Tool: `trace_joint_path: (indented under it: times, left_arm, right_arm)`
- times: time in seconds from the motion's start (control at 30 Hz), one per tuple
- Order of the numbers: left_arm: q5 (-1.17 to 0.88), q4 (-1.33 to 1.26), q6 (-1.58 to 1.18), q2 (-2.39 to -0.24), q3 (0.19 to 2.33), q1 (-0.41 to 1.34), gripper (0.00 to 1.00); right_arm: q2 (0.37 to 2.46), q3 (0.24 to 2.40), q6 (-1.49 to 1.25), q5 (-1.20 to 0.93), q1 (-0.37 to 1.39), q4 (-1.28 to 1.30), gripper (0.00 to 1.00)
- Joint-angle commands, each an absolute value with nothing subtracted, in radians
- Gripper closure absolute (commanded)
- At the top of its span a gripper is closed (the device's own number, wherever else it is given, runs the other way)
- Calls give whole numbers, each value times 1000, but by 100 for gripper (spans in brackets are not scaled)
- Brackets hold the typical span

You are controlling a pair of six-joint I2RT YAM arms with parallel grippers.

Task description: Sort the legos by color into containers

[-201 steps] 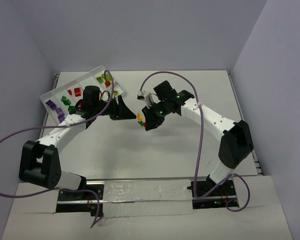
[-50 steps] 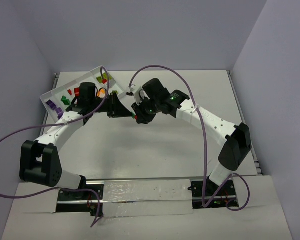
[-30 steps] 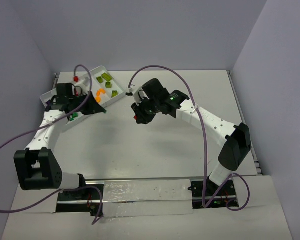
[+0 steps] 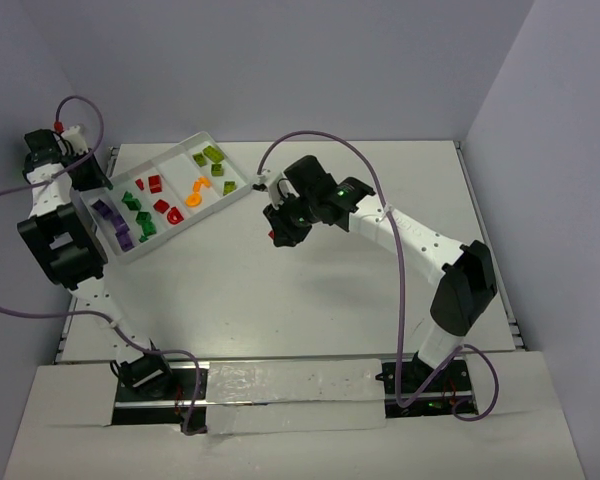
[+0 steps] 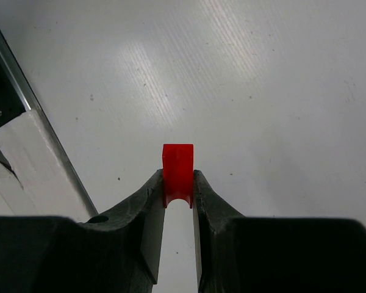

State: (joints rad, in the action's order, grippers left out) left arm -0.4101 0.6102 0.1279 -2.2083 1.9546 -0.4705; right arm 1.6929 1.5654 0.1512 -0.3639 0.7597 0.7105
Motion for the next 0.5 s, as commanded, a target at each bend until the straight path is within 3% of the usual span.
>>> trace_joint_path:
  times: [0.0, 0.17, 0.3, 0.47]
  left_arm:
    - [-388, 567, 123, -2252, 2018, -468, 92]
    - [-397, 545, 125, -2290, 2037, -460, 90]
    - [-403, 545, 131, -2310, 2054, -449, 83]
    - [-410, 568, 125, -2336, 2106, -441, 53]
  right_arm:
    - [1705, 1604, 161, -384, 747, 691, 100]
    - [1721, 1623, 156, -388, 743, 696, 100]
    - [1730, 1638, 155, -388, 744, 704, 100]
    - [1728, 1632, 150, -391, 742, 699, 100]
